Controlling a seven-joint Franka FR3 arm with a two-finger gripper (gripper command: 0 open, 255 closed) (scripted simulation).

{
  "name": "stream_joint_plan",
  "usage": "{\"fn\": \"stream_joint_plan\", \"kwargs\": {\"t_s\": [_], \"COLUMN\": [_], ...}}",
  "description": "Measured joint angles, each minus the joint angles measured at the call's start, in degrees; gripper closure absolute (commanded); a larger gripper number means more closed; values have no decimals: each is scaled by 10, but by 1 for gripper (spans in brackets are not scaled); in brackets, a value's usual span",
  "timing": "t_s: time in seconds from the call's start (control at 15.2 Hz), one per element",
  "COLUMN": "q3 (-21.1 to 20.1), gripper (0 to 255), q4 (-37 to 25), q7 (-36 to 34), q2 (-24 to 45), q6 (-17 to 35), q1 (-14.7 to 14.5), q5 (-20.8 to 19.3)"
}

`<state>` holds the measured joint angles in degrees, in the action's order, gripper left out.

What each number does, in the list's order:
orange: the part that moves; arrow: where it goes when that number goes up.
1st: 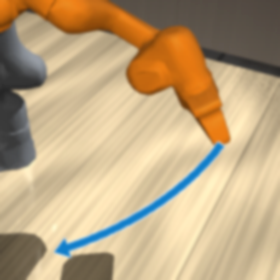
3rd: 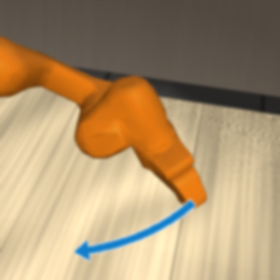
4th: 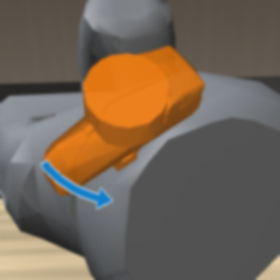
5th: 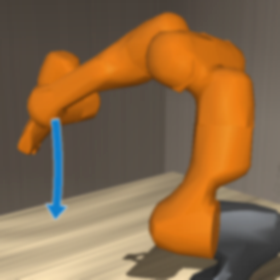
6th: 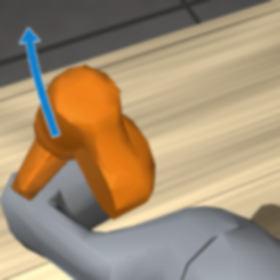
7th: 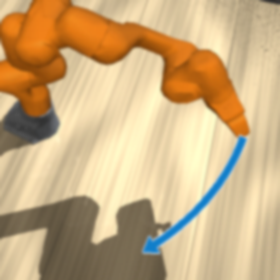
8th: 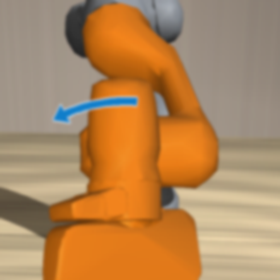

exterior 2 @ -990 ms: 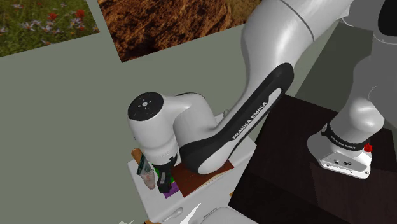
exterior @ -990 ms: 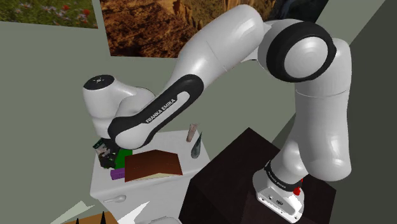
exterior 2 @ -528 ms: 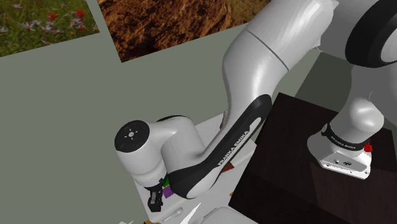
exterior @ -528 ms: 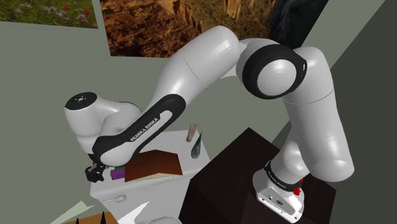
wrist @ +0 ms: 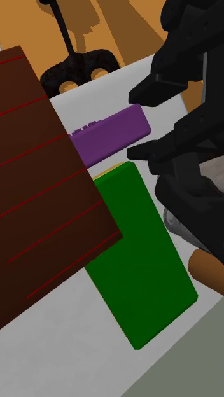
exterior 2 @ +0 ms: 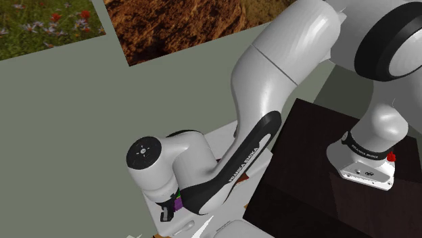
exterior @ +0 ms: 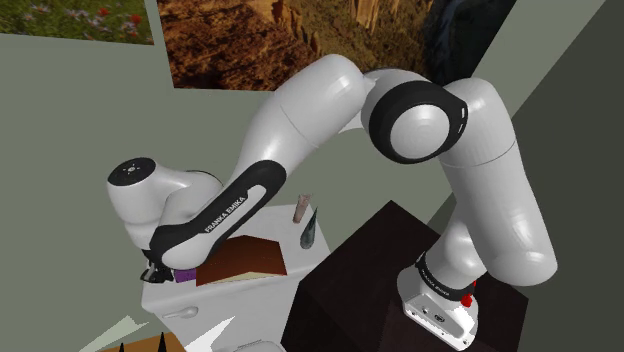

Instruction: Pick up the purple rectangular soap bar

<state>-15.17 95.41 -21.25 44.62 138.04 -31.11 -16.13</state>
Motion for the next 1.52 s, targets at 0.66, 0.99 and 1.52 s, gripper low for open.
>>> {"fn": "stream_joint_plan", "kwargs": {"t_s": [0.66, 0.99, 1.52], "q3": [-2, -8, -19], "gripper": [255, 255, 255], "q4": [0, 2, 6], "q7": [2, 6, 14], "q2": [-6, -30, -72], "q6": [-5, -27, -66], "q1": [2, 6, 14], "q5": [2, 9, 22]}}
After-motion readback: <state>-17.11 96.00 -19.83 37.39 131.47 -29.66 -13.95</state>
